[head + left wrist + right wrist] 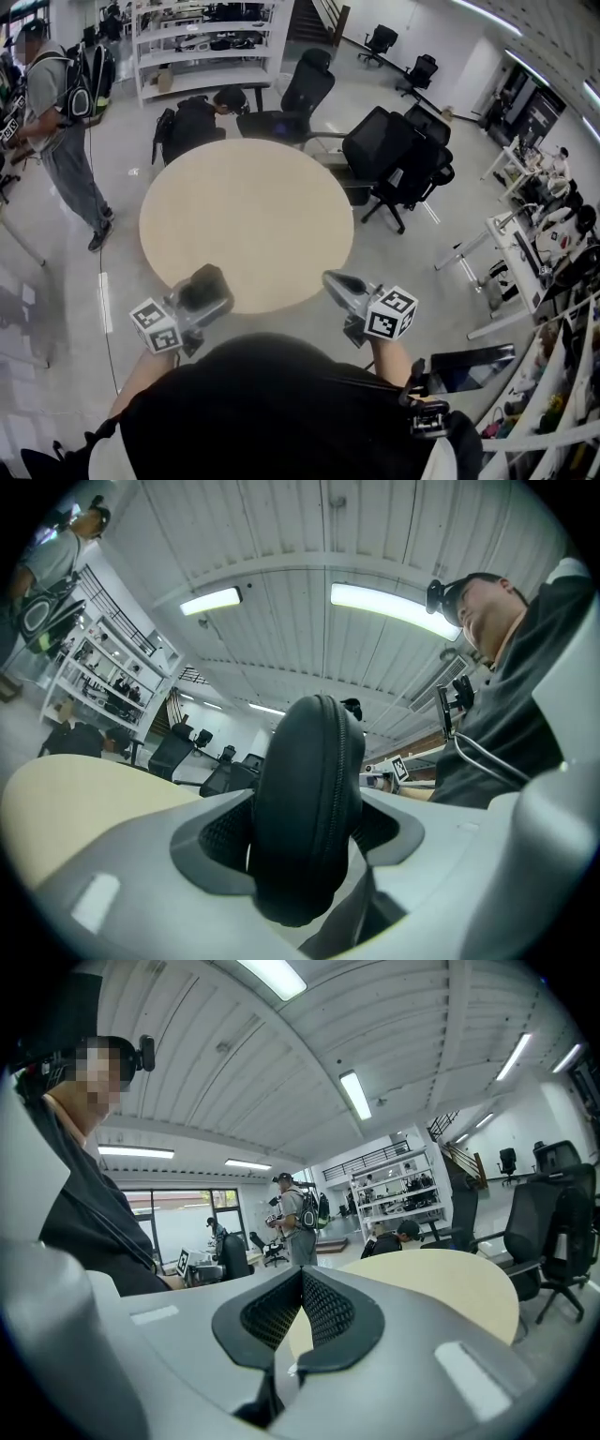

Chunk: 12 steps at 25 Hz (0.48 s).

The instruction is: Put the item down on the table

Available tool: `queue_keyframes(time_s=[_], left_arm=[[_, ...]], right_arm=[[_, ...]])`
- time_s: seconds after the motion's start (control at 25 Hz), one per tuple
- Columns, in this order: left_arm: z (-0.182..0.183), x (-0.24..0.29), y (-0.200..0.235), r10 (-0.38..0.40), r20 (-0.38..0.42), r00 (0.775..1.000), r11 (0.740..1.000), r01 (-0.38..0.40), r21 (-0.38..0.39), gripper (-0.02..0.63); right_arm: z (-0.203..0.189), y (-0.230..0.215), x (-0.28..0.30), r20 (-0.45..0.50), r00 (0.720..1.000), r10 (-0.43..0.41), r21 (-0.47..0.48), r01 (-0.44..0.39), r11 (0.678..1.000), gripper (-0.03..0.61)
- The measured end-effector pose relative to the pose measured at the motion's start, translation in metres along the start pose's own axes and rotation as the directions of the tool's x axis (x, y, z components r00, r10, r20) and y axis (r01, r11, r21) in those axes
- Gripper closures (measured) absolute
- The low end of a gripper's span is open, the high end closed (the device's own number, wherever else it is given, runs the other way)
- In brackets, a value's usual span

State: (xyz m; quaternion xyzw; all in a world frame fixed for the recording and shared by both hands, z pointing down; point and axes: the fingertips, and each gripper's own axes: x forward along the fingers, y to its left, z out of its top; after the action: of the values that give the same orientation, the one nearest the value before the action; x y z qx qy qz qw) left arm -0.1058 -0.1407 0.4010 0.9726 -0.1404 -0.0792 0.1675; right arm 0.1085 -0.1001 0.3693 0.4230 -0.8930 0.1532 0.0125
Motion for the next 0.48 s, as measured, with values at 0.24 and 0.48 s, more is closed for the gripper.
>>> queue_keyframes(time_s=[0.24, 0.48], left_arm=[[0.008, -0.011, 0.053, 0.066, 0.035, 0.997, 0.997, -0.065, -0.045, 0.311], [0.007, 0.000, 0.097, 0.178, 0.017, 0.984, 0.982, -0.176, -0.064, 0.311]], right_arm=[[-0.005, -0.017, 0.066, -0.074, 0.995, 0.061, 0.005, -0.061, 0.998, 0.565], [-0.002, -0.062, 0.113, -0.096, 0.984, 0.151, 0.026, -0.149, 0.988, 0.565]])
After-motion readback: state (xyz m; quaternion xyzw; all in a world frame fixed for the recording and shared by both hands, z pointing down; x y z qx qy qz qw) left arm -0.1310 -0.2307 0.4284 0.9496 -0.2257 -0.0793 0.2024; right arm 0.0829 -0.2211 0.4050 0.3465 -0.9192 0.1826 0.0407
